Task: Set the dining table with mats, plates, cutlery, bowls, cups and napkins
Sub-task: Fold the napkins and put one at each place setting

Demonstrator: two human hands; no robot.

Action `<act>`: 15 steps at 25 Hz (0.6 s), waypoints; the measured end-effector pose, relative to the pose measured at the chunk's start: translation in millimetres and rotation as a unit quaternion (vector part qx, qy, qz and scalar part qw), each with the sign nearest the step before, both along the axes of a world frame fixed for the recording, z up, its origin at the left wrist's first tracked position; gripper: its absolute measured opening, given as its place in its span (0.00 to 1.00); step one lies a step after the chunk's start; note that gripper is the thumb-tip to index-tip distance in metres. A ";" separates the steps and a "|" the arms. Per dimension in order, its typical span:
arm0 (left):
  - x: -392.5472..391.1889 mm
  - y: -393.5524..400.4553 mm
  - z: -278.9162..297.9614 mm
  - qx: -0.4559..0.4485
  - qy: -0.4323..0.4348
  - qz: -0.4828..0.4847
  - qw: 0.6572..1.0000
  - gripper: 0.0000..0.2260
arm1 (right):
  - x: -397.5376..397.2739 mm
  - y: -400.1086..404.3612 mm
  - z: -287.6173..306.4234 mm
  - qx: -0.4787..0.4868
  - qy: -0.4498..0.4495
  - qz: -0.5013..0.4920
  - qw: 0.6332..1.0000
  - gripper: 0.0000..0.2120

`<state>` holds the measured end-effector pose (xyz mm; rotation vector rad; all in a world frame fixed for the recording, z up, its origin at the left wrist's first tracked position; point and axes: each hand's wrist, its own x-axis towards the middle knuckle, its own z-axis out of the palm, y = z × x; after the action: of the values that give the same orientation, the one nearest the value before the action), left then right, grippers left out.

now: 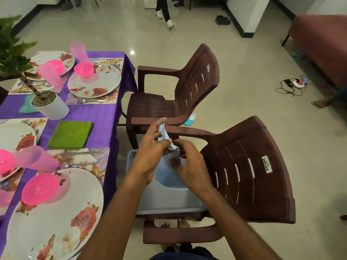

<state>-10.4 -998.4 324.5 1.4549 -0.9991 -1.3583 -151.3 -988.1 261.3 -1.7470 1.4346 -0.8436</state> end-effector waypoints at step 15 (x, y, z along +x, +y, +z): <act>48.3 -5.1 -39.1 0.039 -0.012 0.039 0.998 0.27 | -21.1 8.6 -41.9 0.322 -0.328 -0.017 0.888 0.25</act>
<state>37.9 -1003.5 285.4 1.5551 -0.9045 -1.3402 -172.4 -979.5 219.4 -0.8198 1.0949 -0.7529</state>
